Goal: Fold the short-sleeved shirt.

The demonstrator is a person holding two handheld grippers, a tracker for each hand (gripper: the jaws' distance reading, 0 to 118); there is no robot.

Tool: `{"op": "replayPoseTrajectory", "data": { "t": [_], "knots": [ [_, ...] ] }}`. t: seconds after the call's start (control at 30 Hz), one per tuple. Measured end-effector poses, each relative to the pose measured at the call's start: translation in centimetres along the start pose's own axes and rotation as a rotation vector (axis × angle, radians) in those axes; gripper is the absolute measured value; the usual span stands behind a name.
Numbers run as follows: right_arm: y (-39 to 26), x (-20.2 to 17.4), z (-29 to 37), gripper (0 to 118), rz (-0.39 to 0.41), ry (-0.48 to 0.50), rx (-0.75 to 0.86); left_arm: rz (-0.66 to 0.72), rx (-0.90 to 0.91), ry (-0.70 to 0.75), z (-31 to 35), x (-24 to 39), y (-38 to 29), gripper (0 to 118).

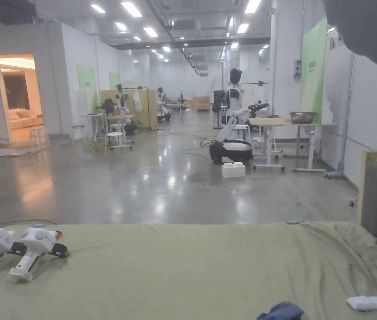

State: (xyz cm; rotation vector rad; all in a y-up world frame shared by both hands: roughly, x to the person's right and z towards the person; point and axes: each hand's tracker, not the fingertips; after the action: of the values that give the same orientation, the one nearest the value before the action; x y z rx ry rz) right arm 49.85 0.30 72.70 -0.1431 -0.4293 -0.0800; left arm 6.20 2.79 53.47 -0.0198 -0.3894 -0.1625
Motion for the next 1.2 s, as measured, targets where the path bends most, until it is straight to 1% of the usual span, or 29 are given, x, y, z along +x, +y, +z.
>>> {"op": "replayPoseTrajectory", "data": {
  "t": [0.03,0.1,0.13,0.17,0.2,0.27,0.3,0.33,0.4,0.53,0.63,0.77,0.83,0.93,1.03,1.07,1.13,1.17,1.2],
  "knots": [
    [0.5,-0.5,-0.1,77,-0.014,0.013,0.027,0.01,0.019,0.013,0.5,0.3,0.7,88],
    [1.4,-1.4,0.3,71,-0.006,0.046,0.055,0.026,0.066,0.0,1.2,0.5,1.7,84],
    [1.7,-1.8,0.6,68,0.002,0.04,0.069,0.025,0.088,-0.009,1.6,0.7,2.1,81],
    [2.0,-2.2,0.7,56,0.016,0.035,0.084,0.032,0.102,-0.013,1.9,0.9,2.6,72],
    [2.3,-2.6,0.9,38,0.028,0.035,0.085,0.034,0.113,-0.02,2.2,1.1,3.0,52],
    [2.5,-3.1,1.1,7,0.043,0.038,0.09,0.026,0.131,-0.027,2.5,1.4,3.4,25],
    [2.5,-3.2,1.0,2,0.05,0.042,0.091,0.024,0.131,-0.039,2.8,1.5,3.9,14],
    [2.6,-3.2,1.0,2,0.058,0.055,0.084,0.019,0.127,-0.057,2.9,1.6,4.1,1],
    [2.6,-3.5,1.1,0,0.062,0.059,0.076,0.025,0.138,-0.061,3.3,1.7,4.2,0],
    [2.7,-3.3,1.2,0,0.008,0.058,0.073,0.023,0.128,-0.09,3.2,1.8,4.3,0],
    [2.9,-3.1,1.1,0,0.001,0.056,0.073,0.028,0.112,-0.097,2.8,1.7,4.3,0],
    [2.8,-3.1,0.9,0,0.023,0.051,0.081,0.082,0.102,-0.11,2.7,1.3,4.3,0],
    [2.7,-3.0,0.7,0,0.017,0.048,0.08,0.113,0.071,-0.123,2.0,1.0,4.2,0],
    [2.0,-2.8,0.0,0,-0.009,0.066,0.053,0.163,0.014,-0.133,0.1,0.4,3.4,0],
    [0.9,-2.5,-0.8,0,-0.007,0.065,0.007,0.219,-0.064,-0.173,-3.3,-0.4,1.7,0],
    [0.4,-2.4,-1.1,0,-0.012,0.069,-0.02,0.252,-0.092,-0.187,-4.7,-0.8,0.9,3],
    [-0.7,-1.8,-1.9,0,-0.035,0.103,-0.059,0.314,-0.215,-0.203,-8.6,-1.6,-1.1,7],
    [-1.3,-1.6,-2.3,0,-0.053,0.105,-0.074,0.352,-0.277,-0.213,-10.8,-2.0,-2.3,17],
    [-1.8,-1.4,-2.7,0,-0.066,0.1,-0.1,0.375,-0.373,-0.232,-13.0,-2.3,-3.6,34]
  ]
}}
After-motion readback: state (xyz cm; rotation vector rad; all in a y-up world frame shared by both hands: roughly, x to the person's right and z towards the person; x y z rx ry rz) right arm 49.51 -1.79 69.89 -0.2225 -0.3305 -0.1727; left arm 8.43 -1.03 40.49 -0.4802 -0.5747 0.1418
